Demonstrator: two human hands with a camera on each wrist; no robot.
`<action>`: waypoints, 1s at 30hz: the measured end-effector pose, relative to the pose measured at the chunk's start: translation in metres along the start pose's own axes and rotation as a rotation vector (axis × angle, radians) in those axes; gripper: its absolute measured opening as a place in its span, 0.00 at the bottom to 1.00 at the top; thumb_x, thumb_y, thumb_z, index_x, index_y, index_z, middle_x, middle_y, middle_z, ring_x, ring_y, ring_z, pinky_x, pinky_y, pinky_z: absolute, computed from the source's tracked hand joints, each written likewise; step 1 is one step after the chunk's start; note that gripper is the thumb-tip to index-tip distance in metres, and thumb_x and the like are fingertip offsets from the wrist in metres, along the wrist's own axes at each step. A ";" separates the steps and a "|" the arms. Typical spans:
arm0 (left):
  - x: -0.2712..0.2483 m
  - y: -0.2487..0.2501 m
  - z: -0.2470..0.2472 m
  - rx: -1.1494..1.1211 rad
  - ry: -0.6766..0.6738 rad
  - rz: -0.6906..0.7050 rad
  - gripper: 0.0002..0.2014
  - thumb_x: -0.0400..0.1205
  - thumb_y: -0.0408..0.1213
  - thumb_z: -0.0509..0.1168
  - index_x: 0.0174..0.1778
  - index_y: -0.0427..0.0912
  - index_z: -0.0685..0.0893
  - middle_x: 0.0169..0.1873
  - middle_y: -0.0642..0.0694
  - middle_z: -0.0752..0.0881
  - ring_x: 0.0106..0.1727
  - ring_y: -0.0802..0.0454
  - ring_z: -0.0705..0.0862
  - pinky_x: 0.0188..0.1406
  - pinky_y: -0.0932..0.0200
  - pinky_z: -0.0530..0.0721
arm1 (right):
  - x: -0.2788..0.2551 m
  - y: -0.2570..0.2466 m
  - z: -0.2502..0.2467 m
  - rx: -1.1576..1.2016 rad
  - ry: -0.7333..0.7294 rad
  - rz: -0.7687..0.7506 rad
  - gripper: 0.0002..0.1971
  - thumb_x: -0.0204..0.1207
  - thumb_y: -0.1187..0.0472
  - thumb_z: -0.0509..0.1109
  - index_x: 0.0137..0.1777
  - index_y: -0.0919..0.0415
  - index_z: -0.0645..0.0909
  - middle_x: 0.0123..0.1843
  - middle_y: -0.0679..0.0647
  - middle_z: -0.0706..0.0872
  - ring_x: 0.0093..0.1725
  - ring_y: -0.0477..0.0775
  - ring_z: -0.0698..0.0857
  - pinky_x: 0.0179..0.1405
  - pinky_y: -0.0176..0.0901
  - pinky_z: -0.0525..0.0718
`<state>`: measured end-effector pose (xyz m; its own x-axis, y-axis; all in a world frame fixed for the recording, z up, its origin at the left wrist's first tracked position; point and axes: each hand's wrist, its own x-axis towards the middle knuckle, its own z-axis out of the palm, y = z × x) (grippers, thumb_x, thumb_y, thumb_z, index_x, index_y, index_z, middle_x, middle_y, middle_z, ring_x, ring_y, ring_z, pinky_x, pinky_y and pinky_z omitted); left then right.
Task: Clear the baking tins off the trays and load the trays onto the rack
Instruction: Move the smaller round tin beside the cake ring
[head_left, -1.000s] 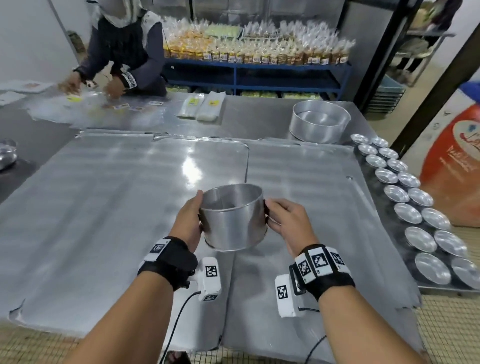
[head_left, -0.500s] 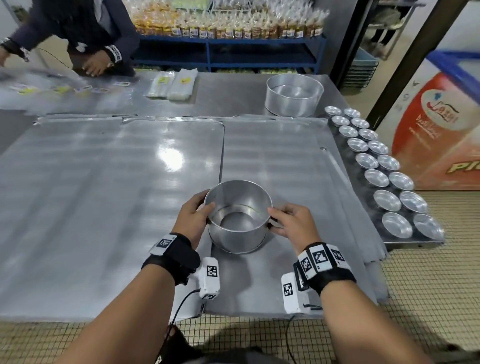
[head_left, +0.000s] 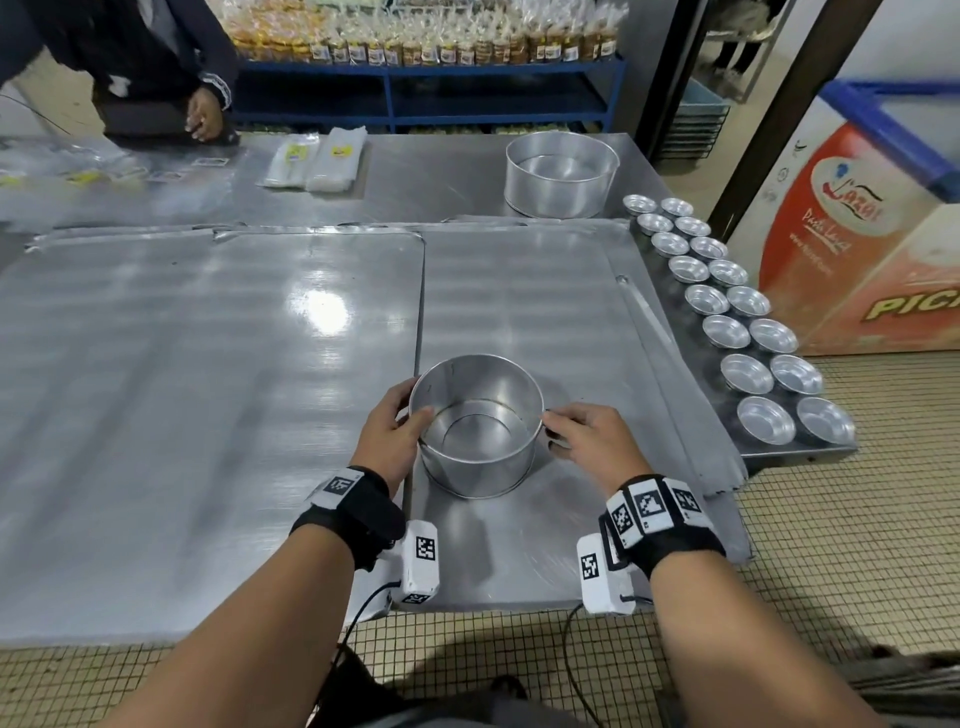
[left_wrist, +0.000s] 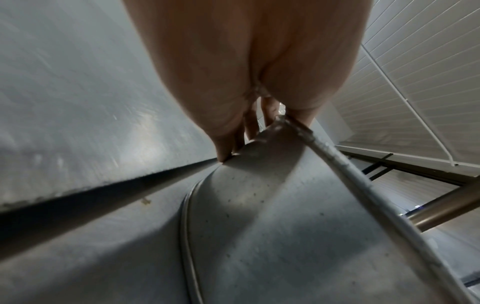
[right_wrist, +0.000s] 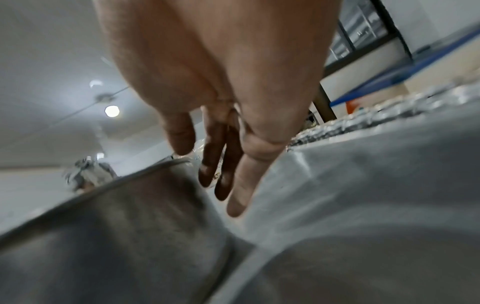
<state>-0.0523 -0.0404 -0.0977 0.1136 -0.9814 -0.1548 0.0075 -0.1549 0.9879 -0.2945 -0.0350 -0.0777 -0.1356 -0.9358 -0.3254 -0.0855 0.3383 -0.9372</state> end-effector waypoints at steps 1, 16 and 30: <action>0.000 0.000 0.000 0.007 -0.002 0.003 0.21 0.82 0.33 0.66 0.73 0.47 0.81 0.65 0.51 0.86 0.65 0.49 0.85 0.70 0.41 0.82 | 0.002 0.003 -0.005 -0.106 0.007 0.006 0.08 0.75 0.59 0.74 0.37 0.60 0.90 0.40 0.60 0.88 0.45 0.63 0.88 0.56 0.57 0.87; -0.001 -0.002 0.005 -0.036 0.024 0.015 0.18 0.81 0.30 0.65 0.64 0.55 0.84 0.62 0.50 0.88 0.60 0.54 0.87 0.64 0.50 0.84 | -0.019 0.015 -0.011 -1.365 -0.273 0.015 0.56 0.33 0.33 0.87 0.66 0.45 0.71 0.63 0.46 0.77 0.65 0.54 0.72 0.63 0.57 0.73; -0.001 0.001 0.007 0.030 0.045 0.008 0.22 0.77 0.35 0.65 0.69 0.48 0.83 0.61 0.50 0.88 0.61 0.51 0.87 0.64 0.49 0.85 | 0.004 -0.041 -0.037 -0.954 -0.083 -0.089 0.10 0.70 0.65 0.80 0.40 0.51 0.83 0.44 0.51 0.85 0.47 0.53 0.86 0.44 0.39 0.78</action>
<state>-0.0590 -0.0401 -0.0970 0.1585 -0.9766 -0.1453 -0.0234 -0.1508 0.9883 -0.3281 -0.0485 -0.0363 -0.0221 -0.9537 -0.3001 -0.8643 0.1691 -0.4737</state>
